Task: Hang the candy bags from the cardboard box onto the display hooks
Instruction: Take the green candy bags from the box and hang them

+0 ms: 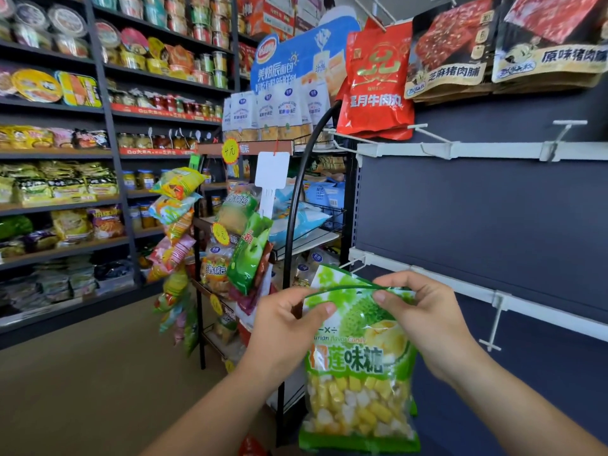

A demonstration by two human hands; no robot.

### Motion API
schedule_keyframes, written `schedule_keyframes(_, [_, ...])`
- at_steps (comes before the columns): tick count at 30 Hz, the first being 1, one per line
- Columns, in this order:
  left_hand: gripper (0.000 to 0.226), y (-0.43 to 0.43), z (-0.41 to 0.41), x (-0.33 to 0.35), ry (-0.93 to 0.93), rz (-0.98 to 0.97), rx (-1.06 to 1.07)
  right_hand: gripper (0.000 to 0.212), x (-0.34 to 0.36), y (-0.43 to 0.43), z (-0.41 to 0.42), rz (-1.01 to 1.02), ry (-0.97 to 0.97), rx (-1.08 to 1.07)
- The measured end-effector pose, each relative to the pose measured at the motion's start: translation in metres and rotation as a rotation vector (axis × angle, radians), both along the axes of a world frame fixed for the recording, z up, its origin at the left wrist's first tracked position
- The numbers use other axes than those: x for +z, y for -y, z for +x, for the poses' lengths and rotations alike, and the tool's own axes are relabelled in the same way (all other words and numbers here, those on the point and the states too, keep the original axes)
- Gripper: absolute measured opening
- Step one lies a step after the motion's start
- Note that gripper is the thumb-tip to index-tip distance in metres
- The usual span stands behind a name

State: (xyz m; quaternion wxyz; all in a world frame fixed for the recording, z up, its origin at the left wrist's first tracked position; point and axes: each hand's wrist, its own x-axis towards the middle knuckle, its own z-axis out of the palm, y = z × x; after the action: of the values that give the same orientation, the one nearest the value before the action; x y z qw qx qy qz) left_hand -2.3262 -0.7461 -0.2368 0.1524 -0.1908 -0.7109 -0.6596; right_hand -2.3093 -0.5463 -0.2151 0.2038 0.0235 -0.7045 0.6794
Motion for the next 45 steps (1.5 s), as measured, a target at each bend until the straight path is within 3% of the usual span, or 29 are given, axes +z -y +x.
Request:
schedule_keyframes(6, [0.017,-0.007,-0.004,-0.005,-0.051,-0.006,0.174,0.016,-0.006,-0.004,-0.001,0.028,0.083,0.056])
schedule_keyframes(11, [0.021,-0.002,-0.008,0.001,0.038,0.059,0.087,0.01,0.027,-0.005,-0.006,0.241,0.196,0.222])
schedule_keyframes(15, [0.009,0.003,-0.012,0.003,0.05,0.045,0.076,0.01,0.035,-0.005,-0.011,0.269,0.267,0.254])
schedule_keyframes(19, [0.02,0.007,-0.014,0.004,0.014,0.03,0.158,0.014,0.04,-0.008,-0.011,0.314,0.336,0.349])
schedule_keyframes(25, [0.011,0.012,-0.012,0.012,-0.019,0.004,0.202,0.006,0.033,-0.012,-0.013,0.249,0.237,0.222])
schedule_keyframes(30, [0.014,0.019,-0.01,0.017,-0.019,0.069,0.174,0.028,0.027,-0.028,-0.008,0.124,0.225,0.272])
schedule_keyframes(35, [0.019,0.027,-0.011,0.02,-0.043,0.08,0.177,0.031,0.002,-0.036,-0.002,-0.077,0.243,0.381])
schedule_keyframes(40, [0.026,0.03,-0.013,0.022,-0.046,0.015,0.175,0.005,0.004,-0.019,-0.003,-0.097,0.09,0.253])
schedule_keyframes(45, [0.018,0.039,-0.018,0.03,-0.072,-0.096,0.166,0.023,0.034,-0.01,-0.02,-0.023,0.003,0.025])
